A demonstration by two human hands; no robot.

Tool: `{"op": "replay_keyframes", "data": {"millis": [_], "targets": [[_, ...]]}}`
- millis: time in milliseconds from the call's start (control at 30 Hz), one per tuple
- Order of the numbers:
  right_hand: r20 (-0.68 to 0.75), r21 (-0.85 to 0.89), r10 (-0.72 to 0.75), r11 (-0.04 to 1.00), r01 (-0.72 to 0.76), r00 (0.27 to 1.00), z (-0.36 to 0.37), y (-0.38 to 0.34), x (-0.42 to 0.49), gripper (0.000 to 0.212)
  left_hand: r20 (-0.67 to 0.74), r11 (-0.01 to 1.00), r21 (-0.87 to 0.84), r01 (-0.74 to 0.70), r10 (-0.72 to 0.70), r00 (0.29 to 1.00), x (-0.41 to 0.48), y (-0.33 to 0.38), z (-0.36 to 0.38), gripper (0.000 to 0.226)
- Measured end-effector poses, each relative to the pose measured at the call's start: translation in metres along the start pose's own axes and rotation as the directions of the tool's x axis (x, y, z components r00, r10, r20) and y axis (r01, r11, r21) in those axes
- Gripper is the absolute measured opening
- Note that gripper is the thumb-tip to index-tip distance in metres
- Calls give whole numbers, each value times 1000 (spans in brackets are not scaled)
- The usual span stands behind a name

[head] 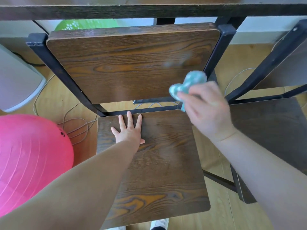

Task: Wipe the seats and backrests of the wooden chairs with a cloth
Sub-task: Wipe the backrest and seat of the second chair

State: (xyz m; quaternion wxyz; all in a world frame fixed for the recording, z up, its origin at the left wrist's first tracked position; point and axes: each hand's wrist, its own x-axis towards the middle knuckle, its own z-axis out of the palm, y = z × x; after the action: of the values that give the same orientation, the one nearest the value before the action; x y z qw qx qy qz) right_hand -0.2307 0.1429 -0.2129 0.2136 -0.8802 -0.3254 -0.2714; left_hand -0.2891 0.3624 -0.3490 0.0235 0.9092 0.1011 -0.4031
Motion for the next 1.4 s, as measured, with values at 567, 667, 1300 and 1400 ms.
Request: {"op": "replay_keyframes", "data": {"millis": [567,667,1300,1400], "targets": [[-189,-54,-54,998,44,980,-6,27,64,20,-8,1000,30,5,-5,1000,1,0,3,100],[-63,-15,-50,999,49,997,18,31,31,18,1,999,37,7,-7,1000,1,1,3,101],[207,11,208,977,-215,956,32,14,-49,21,6,999,34,13,-13,1000,0,-1,4,99],[25,-22,210,978,-209,977,-2,17,-31,20,10,999,38,14,-15,1000,0,1,2,99]]}}
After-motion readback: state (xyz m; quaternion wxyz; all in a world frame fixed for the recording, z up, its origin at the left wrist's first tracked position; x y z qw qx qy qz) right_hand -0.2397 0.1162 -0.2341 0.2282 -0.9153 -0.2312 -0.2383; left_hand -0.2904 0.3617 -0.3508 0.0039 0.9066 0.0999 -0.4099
